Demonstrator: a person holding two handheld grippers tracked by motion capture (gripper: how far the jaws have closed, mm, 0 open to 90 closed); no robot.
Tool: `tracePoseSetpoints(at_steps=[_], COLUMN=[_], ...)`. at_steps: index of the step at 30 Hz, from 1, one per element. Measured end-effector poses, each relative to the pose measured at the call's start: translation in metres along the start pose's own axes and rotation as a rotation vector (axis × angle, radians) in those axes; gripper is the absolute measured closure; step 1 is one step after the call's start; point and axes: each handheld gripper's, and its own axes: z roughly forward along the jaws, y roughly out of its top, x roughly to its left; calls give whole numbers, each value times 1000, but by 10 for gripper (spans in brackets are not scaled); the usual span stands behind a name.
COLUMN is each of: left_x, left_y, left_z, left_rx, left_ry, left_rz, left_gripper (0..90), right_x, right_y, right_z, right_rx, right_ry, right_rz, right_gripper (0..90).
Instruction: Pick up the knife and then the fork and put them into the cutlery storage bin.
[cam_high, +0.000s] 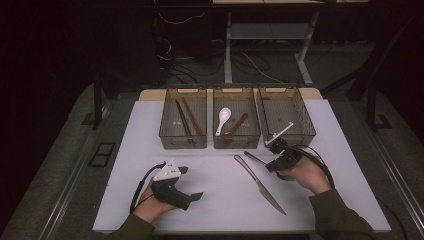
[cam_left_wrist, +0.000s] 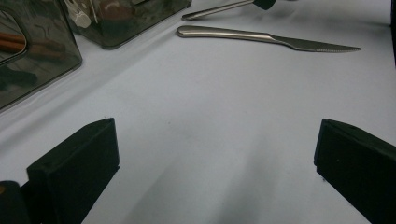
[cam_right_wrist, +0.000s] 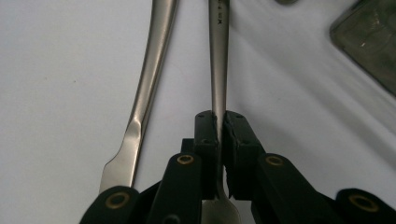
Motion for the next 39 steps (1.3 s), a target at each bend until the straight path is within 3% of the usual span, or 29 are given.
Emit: tracePoseSetpoints(at_steps=[26,34,39], left_x=[1,2,2], left_y=[-1,-1,-1], left_z=[-1,0,0], left_rx=[-6,-10,-10], left_ry=[-9,-9,-8], left_rz=[-4,-10,-12], left_gripper=[0,0,0], right_x=[-19,-33,-47], right_y=[-11,-10,-7], right_z=[-63,-90,-97], right_rx=[-198,-269,-294], right_ry=[18,-2,-19], right_rz=[-10,2,37], right_gripper=[836,836,836])
